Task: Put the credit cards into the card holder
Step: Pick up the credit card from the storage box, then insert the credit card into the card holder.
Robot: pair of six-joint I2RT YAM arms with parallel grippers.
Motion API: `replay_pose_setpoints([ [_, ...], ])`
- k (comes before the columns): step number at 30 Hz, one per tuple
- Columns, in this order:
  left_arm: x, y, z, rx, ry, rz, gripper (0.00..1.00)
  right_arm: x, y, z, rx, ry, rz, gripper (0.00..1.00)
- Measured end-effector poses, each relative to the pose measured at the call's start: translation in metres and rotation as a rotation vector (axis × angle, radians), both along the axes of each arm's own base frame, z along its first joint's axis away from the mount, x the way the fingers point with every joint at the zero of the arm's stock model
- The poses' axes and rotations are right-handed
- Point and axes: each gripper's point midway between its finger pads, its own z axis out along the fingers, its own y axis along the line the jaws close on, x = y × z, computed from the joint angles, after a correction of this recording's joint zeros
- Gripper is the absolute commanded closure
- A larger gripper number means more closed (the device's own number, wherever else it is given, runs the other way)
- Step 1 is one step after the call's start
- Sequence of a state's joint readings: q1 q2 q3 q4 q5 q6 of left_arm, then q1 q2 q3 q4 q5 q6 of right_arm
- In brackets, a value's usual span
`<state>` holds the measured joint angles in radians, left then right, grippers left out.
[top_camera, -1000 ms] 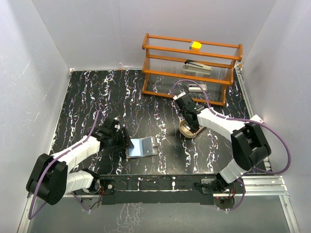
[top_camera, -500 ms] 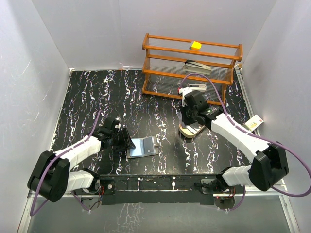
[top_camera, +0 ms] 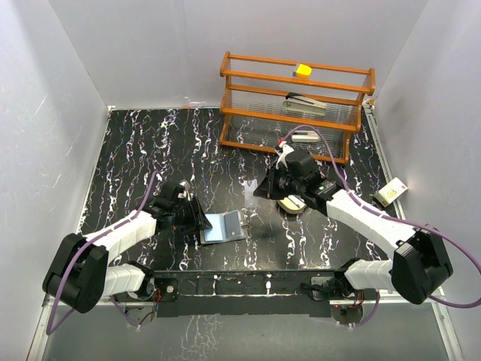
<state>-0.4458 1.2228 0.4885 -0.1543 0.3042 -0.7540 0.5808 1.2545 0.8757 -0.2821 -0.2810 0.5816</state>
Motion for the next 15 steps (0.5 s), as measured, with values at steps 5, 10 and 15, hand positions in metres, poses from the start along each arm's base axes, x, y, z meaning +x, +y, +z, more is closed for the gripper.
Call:
replay_pose_setpoints([
  [5, 0.0, 0.002, 0.004, 0.003, -0.011, 0.009, 0.58, -0.013, 0.023, -0.005, 0.065, 0.037, 0.016, 1.0],
  [10, -0.003, 0.008, 0.001, 0.033, -0.001, 0.021, 0.65, -0.023, 0.055, -0.017, 0.098, 0.077, 0.063, 1.0],
  [15, -0.003, 0.009, 0.001, 0.039, -0.001, 0.025, 0.69, -0.024, 0.067, -0.037, 0.092, 0.114, 0.076, 1.0],
])
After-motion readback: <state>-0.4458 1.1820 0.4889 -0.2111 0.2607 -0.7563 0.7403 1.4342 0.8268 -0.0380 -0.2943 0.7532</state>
